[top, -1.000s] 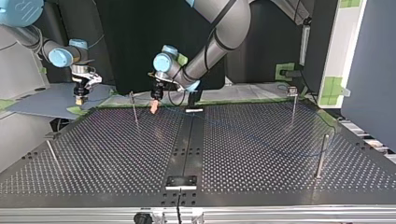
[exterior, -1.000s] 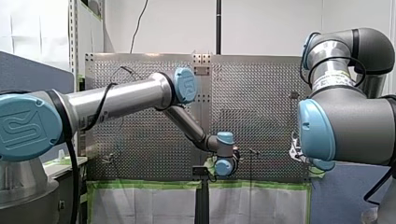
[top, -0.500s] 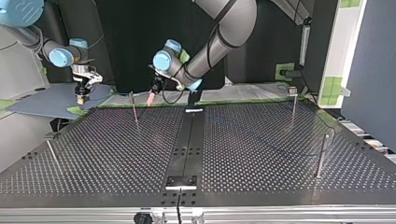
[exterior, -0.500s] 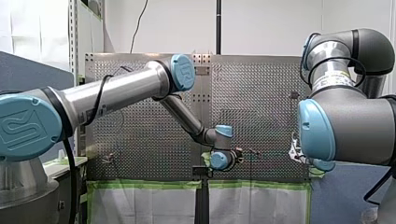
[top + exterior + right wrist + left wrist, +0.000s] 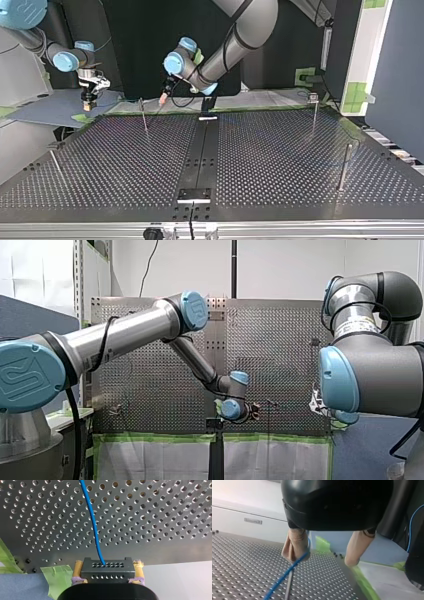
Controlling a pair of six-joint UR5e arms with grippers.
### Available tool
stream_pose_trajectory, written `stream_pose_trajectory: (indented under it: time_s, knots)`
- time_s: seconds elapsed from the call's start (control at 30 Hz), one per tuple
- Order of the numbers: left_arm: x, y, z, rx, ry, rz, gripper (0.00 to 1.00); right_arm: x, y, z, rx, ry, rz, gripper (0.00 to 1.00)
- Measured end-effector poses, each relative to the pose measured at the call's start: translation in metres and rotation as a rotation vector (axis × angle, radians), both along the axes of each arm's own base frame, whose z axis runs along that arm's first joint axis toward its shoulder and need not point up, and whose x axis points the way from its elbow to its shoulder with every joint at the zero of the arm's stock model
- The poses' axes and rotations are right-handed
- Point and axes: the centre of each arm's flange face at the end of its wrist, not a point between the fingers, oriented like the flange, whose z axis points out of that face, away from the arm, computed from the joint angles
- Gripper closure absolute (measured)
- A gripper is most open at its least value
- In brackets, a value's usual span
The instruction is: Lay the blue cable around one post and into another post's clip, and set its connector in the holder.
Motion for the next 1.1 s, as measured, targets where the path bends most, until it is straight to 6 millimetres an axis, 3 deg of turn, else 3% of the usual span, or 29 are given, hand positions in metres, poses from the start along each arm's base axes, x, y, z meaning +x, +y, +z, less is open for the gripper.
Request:
stream_pose_trajectory:
  time_s: [0.17,0.6,0.93,1.1]
  knots:
    - [0.001,-0.003,0.012,-0.007,-0.011,-0.004,0.0,0.0,0.0,-0.001,0.001,0.001,0.0,1.0]
    - [-0.004,-0.003,0.017,-0.008,-0.013,-0.011,0.0,0.0,0.0,-0.002,0.001,-0.001,0.0,1.0]
    - [-0.008,0.001,0.047,-0.066,-0.054,-0.001,0.0,0.0,0.0,-0.003,-0.003,-0.004,0.003,1.0]
    - [-0.009,0.001,0.052,-0.076,-0.062,-0.002,0.0,0.0,0.0,-0.003,-0.001,-0.008,0.006,1.0]
